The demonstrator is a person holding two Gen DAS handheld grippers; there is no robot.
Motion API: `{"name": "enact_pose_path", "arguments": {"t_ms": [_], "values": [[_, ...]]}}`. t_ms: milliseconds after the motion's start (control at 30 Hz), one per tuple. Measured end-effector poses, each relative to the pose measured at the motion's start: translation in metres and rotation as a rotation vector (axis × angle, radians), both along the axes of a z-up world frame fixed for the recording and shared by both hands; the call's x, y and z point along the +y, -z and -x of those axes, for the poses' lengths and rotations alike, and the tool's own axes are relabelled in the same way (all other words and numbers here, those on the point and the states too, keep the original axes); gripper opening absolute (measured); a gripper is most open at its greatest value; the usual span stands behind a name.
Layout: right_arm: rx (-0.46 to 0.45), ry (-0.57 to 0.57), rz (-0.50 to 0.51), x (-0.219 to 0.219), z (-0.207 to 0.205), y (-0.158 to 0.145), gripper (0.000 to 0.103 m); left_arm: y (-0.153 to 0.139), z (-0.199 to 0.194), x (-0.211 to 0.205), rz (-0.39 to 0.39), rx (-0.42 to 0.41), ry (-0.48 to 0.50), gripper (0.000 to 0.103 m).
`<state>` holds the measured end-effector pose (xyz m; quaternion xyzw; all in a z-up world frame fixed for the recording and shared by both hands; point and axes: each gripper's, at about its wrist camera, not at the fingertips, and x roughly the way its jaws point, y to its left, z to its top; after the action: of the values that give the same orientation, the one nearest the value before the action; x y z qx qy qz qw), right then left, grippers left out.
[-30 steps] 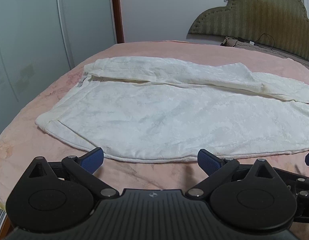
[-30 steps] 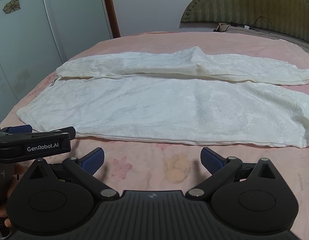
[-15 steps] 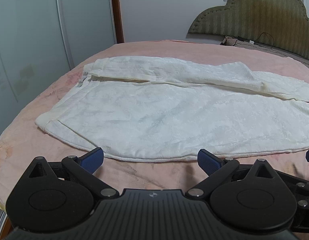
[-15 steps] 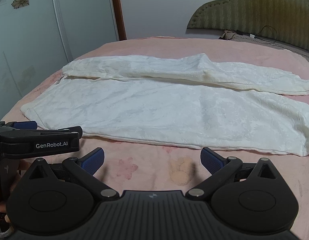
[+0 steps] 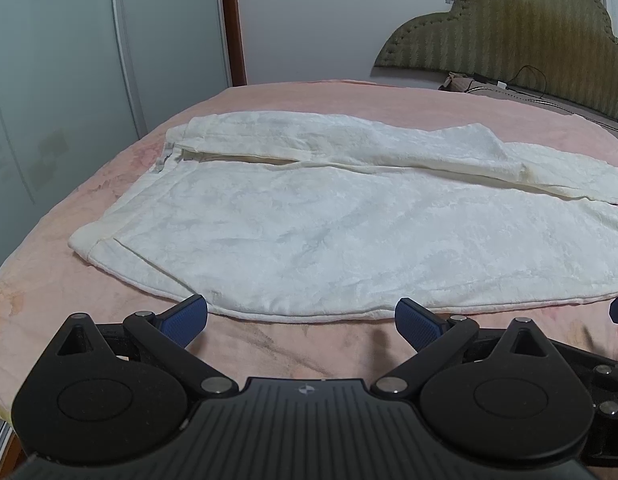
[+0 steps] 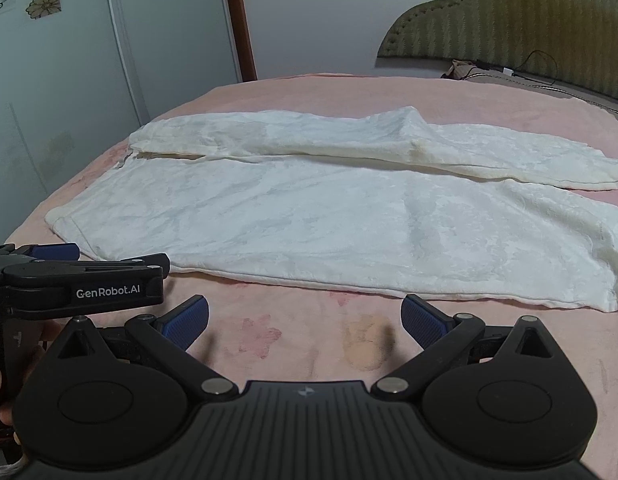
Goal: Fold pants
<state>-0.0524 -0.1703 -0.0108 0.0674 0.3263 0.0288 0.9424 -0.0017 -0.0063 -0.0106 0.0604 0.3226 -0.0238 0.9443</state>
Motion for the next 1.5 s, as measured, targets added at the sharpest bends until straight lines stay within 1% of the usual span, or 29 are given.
{"name": "enact_pose_path", "arguments": {"t_ms": [300,467,567,633,700,833,933,1000,1067,1133,1200,1233,1267,1300,1333,1367,1400,1433,1467,1500], "values": [[-0.005,-0.001,0.000,0.001,0.000,0.000,0.103,0.002,-0.001,0.001,0.006,0.004,-0.003,0.102],[-0.046,-0.040,-0.026,-0.001,0.002,-0.002,0.103,0.005,0.000,0.005,0.033,0.005,0.001,0.102],[-0.080,-0.095,-0.055,-0.003,0.002,-0.004,0.103,0.004,0.000,0.007,0.029,-0.018,0.007,0.102],[-0.090,-0.120,-0.043,-0.003,-0.001,-0.006,0.103,0.001,-0.001,0.009,0.027,-0.047,0.000,0.102],[-0.088,-0.119,-0.017,-0.003,-0.007,-0.008,0.103,-0.004,-0.006,0.011,0.031,-0.069,-0.014,0.102],[-0.062,-0.086,0.018,-0.008,-0.033,-0.009,0.103,-0.009,-0.024,0.017,0.039,-0.073,-0.049,0.102],[-0.082,-0.079,0.024,-0.013,-0.052,-0.012,0.103,-0.014,-0.043,0.024,0.051,-0.069,-0.082,0.102],[-0.085,-0.074,0.053,-0.014,-0.064,-0.010,0.103,-0.018,-0.055,0.026,0.056,-0.077,-0.097,0.102],[-0.062,-0.066,0.081,-0.015,-0.077,-0.005,0.103,-0.020,-0.068,0.027,0.048,-0.085,-0.110,0.102],[-0.039,-0.067,0.087,-0.017,-0.088,0.001,0.103,-0.020,-0.084,0.027,0.031,-0.088,-0.125,0.102],[-0.060,-0.076,0.081,-0.019,-0.093,0.002,0.103,-0.019,-0.099,0.027,0.022,-0.085,-0.136,0.102],[-0.097,-0.093,0.084,-0.019,-0.093,-0.001,0.103,-0.018,-0.107,0.028,0.023,-0.084,-0.141,0.102],[-0.146,-0.116,0.109,-0.017,-0.094,-0.005,0.103,-0.018,-0.116,0.028,0.026,-0.084,-0.146,0.102],[-0.200,-0.143,0.156,-0.014,-0.095,-0.010,0.103,-0.018,-0.124,0.028,0.027,-0.088,-0.152,0.102],[-0.249,-0.179,0.230,-0.008,-0.098,-0.015,0.103,-0.018,-0.132,0.028,0.023,-0.096,-0.161,0.102],[-0.268,-0.216,0.303,-0.003,-0.104,-0.018,0.103,-0.018,-0.140,0.028,0.013,-0.109,-0.173,0.102],[-0.264,-0.259,0.377,0.003,-0.115,-0.020,0.103,-0.017,-0.148,0.028,0.000,-0.124,-0.187,0.102],[-0.255,-0.288,0.411,0.006,-0.128,-0.022,0.103,-0.016,-0.155,0.029,-0.018,-0.138,-0.204,0.102],[-0.249,-0.319,0.404,0.005,-0.142,-0.024,0.103,-0.014,-0.161,0.029,-0.037,-0.146,-0.222,0.102],[-0.240,-0.352,0.375,0.002,-0.158,-0.027,0.103,-0.012,-0.166,0.030,-0.047,-0.149,-0.236,0.102]]}}
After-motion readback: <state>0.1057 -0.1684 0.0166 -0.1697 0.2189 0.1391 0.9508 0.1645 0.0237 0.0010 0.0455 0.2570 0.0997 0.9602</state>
